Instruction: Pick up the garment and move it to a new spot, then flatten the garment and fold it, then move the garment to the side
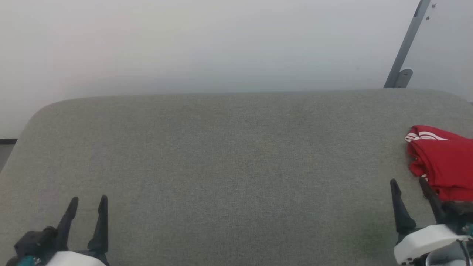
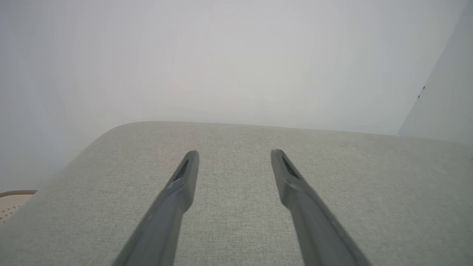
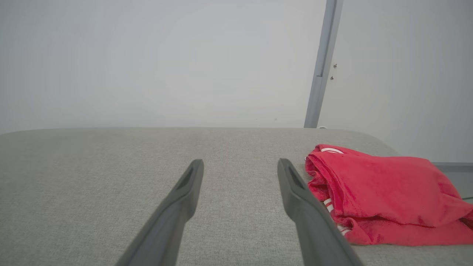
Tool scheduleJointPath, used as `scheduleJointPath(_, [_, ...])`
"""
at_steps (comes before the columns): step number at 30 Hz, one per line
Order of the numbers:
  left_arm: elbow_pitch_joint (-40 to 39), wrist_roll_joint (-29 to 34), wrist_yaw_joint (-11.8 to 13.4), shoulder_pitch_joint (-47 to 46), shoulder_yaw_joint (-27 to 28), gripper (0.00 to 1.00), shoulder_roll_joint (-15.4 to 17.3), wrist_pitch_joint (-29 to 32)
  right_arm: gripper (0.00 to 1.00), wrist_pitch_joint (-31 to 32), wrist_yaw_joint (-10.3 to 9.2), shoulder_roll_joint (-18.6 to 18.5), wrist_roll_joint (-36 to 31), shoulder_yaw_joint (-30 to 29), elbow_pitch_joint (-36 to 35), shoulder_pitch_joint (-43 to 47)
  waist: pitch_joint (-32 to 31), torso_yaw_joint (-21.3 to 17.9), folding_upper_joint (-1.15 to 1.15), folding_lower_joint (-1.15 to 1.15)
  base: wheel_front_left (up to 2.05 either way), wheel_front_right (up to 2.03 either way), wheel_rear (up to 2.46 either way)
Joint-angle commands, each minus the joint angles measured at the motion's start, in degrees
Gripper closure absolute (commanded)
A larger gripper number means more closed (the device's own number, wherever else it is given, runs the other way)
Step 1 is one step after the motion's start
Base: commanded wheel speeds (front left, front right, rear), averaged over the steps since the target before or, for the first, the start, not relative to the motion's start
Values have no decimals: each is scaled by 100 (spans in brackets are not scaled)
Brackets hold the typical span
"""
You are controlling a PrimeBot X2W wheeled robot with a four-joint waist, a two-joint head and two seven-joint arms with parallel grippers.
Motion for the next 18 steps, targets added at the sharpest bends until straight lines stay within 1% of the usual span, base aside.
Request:
scheduleJointPath(1, [-13,13,0,3,0,100,-1,-1,100,0,0,7,-8,-1,-1,0,1,4,0,0,0,0,0])
scheduleJointPath(5, [147,-64,0,13,-35,100,-118,40,100,43,1,100,77,-4,150,61,4,5,0,0,0,0,0])
scheduleJointPath(15, [156,-1024,-2,-133,7,100,-273,336,100,335,0,209,1142,-54,92,-20,22,-5,0,0,0,0,0])
scheduleJointPath(16, [155,-1201,-3,-158,12,100,-303,388,100,381,0,229,1341,-55,73,-28,26,-7,0,0,0,0,0])
scheduleJointPath(18, [155,-1290,-3,-169,14,100,-318,415,100,405,0,239,1439,-56,64,-33,28,-8,0,0,0,0,0])
